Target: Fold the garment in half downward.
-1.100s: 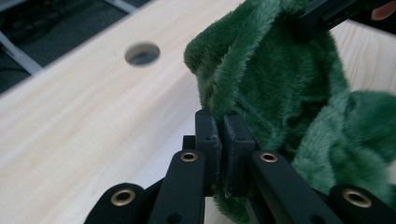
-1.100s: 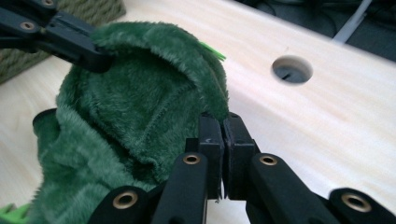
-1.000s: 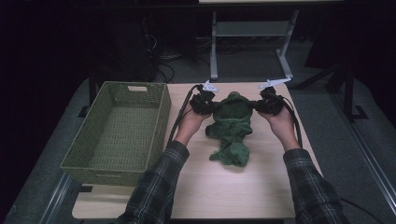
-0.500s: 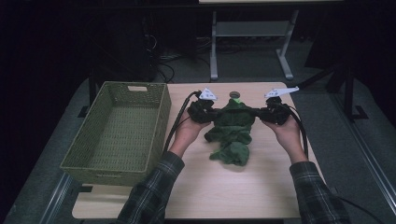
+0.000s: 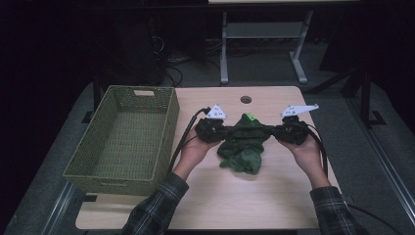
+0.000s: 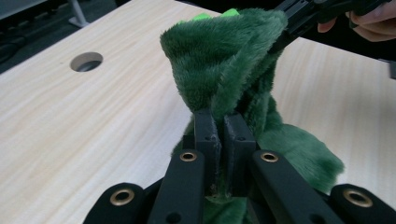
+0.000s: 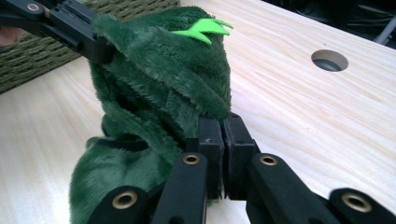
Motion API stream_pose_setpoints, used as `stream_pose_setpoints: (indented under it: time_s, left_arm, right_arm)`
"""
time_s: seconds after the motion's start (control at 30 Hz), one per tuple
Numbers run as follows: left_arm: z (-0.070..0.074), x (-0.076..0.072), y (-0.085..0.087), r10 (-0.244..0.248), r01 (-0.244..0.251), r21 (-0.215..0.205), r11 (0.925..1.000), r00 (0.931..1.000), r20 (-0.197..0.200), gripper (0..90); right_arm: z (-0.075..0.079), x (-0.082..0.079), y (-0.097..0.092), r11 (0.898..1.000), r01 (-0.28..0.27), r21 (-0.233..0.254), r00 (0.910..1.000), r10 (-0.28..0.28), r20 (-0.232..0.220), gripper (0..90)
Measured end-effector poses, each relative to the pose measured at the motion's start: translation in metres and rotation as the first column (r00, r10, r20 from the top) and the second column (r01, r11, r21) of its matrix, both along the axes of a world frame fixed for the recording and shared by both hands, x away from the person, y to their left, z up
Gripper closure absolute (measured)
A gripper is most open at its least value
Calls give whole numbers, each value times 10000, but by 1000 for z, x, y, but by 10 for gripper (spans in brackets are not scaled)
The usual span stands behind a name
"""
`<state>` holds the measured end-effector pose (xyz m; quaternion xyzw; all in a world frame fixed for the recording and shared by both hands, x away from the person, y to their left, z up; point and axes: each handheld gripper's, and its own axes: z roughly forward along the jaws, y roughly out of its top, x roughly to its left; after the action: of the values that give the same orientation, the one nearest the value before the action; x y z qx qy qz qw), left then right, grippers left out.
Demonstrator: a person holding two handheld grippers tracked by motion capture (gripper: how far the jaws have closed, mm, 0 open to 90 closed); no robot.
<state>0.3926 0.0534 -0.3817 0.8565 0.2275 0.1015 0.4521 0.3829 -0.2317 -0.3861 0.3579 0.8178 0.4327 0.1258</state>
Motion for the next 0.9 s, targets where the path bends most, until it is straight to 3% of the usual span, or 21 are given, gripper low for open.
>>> stream_pose_setpoints:
  time_s: [0.1,0.17,0.23,0.67,0.9]
  left_arm:
    - [-4,-6,2,-150,150,6,9999,9999,18,856]
    - [-8,-11,3,-218,218,-101,9997,9998,-48,854]
    - [-12,-16,3,-307,307,-6,9995,9995,29,852]
    - [-31,-42,11,-908,910,229,9956,9958,-83,851]
    - [-46,-46,12,-1175,1190,467,9918,9925,-334,851]
  right_arm:
    - [-3,-7,1,9999,-107,-36,9999,107,-109,875]
    - [-5,-13,1,9999,-128,-37,9999,128,53,875]
    - [-8,-17,1,9999,-166,30,9997,167,-166,875]
    - [-22,-50,5,9977,-669,-132,9976,667,-188,874]
    - [-35,-61,10,9952,-911,-364,9932,882,-758,873]
